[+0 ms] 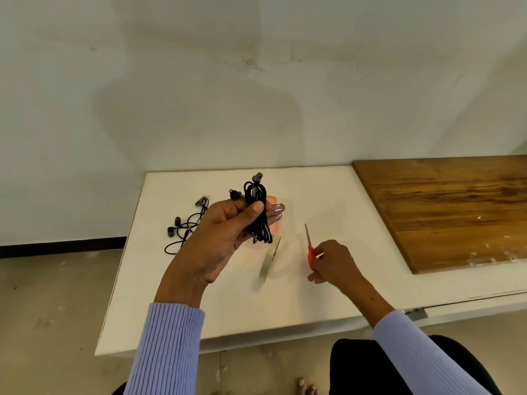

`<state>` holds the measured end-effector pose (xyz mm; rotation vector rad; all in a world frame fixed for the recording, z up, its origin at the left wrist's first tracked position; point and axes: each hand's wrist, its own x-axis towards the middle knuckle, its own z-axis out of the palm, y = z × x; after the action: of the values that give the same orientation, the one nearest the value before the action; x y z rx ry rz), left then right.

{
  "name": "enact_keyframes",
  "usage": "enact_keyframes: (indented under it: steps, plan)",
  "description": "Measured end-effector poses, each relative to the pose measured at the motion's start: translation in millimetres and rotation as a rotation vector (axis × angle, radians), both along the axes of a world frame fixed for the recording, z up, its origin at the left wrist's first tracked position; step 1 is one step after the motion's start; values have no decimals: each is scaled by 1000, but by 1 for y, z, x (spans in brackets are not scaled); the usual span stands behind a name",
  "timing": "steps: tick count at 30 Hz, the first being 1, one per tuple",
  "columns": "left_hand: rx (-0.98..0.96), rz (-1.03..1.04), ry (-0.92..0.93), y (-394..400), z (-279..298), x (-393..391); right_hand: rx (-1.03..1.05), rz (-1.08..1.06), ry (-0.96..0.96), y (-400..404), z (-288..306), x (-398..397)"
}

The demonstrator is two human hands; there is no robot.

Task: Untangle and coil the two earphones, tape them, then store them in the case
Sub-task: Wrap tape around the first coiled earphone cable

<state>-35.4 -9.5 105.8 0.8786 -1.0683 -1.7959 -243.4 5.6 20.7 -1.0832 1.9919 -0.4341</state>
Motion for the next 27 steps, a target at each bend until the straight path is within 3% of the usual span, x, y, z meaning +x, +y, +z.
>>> enact_keyframes:
  steps: [6, 11, 17, 21, 27]
  plan:
    - [4, -9, 9, 0, 0, -4, -5, -209, -503, 12, 39, -3]
    - [16, -13, 8, -1, 0, -7, 67, -182, -902, 47, 65, 6]
    - [5, -21, -7, -3, -2, -10, 248, -73, -1398, 61, 52, 18]
    - [0, -29, -8, -5, -5, -12, 300, 43, -1487, 62, 38, 27]
    - [10, -28, 18, -5, -5, -12, 283, 47, -1647, 53, 27, 34]
